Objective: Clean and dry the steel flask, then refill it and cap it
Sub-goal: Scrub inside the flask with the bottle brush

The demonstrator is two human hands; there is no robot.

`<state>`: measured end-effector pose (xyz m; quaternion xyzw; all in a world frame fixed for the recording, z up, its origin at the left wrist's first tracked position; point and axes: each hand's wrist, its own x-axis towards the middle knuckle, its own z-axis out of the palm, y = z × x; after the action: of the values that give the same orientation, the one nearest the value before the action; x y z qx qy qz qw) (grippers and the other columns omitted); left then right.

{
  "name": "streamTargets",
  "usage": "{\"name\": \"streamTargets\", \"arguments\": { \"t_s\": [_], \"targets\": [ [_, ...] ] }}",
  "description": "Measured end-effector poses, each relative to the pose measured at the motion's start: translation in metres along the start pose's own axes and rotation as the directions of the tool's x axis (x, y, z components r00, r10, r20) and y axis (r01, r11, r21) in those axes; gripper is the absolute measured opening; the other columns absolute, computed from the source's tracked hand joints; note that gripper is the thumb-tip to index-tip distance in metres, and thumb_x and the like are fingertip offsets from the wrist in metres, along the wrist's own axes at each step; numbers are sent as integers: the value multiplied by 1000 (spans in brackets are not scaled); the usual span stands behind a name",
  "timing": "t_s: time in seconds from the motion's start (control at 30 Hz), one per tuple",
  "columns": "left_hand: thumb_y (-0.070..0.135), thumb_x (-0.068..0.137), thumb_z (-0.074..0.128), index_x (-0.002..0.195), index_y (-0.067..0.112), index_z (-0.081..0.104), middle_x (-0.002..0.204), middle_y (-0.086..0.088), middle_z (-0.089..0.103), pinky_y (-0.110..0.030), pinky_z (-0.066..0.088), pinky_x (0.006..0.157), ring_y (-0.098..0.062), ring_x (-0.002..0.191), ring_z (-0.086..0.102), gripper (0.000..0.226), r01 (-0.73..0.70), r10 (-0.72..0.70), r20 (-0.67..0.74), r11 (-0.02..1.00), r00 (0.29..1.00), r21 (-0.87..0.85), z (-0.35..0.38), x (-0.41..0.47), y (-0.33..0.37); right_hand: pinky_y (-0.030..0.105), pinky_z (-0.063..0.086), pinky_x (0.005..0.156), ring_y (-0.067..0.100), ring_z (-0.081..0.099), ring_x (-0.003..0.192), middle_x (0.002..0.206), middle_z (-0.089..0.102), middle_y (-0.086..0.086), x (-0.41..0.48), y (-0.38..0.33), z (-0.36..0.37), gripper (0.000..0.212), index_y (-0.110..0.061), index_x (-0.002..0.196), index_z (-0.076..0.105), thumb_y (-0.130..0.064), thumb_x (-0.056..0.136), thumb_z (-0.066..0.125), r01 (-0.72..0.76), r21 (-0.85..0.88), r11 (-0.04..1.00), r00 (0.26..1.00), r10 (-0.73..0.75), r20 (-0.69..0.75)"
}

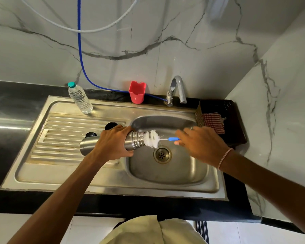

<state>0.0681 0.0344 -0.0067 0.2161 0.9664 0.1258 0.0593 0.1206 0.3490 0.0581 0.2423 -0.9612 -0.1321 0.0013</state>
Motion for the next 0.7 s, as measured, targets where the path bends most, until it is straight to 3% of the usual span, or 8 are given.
{"name": "streamTargets", "arguments": {
  "t_s": [0.1,0.17,0.23,0.3,0.43,0.5,0.6,0.7],
  "targets": [
    [57,56,85,128,32,59,105,5,65,-36,42,75,-22,97,63,80,13,-13,-11,1000,1000,-23,-2,0,-3,28,20,48,19,49,44,59,53,-2,-5,-12,-2,19,-21,105,62,-22,100,44,-1,-32,999,999,-1,-52],
    [57,57,84,130,34,57,108,6,65,-37,45,77,-21,100,63,81,-12,12,10,1000,1000,-3,-5,-1,-6,29,26,49,17,47,45,55,46,-4,-3,-3,-9,22,-21,101,65,-25,102,43,11,157,988,1000,-11,0],
    [55,57,84,131,35,56,111,8,66,-41,48,81,-21,103,62,81,-17,18,23,1000,1000,-6,-11,-1,-11,31,32,60,10,43,53,59,42,-4,-1,15,-17,31,-18,88,61,-30,108,40,-90,483,871,959,-54,277],
    [54,57,84,131,35,55,114,8,66,-43,48,83,-21,106,62,81,-10,10,26,1000,1000,-11,-17,-1,-17,29,32,58,11,43,50,57,45,-3,1,28,-21,36,-20,77,54,-35,107,41,-101,578,810,950,-94,299],
    [55,57,84,125,33,58,111,7,68,-42,51,81,-21,99,65,76,-6,6,-1,1000,1000,-25,-16,-5,-25,29,26,47,16,42,49,65,50,-3,-11,22,-20,16,-22,96,52,-35,105,48,9,-66,998,995,-15,-98],
    [59,56,79,121,35,58,108,8,68,-42,54,79,-20,94,66,73,3,-4,-10,998,1000,-62,-16,-7,-25,29,25,46,19,46,48,64,50,-1,-16,11,-20,8,-21,100,58,-28,100,58,-12,-109,994,994,0,-109],
    [58,55,78,120,33,61,103,9,70,-37,48,72,-19,92,65,72,-58,55,-43,997,998,-55,-13,-8,-13,22,10,42,14,33,34,48,35,-5,-7,1,-21,4,-21,90,66,-21,93,64,49,86,995,993,-39,-116],
    [53,53,85,124,30,63,104,8,72,-32,38,70,-20,95,65,78,-92,90,-68,995,994,-30,-10,-4,2,28,25,48,8,30,44,55,36,-4,11,-8,-21,27,-14,78,58,-19,104,49,10,466,884,992,-67,106]
  ]
}}
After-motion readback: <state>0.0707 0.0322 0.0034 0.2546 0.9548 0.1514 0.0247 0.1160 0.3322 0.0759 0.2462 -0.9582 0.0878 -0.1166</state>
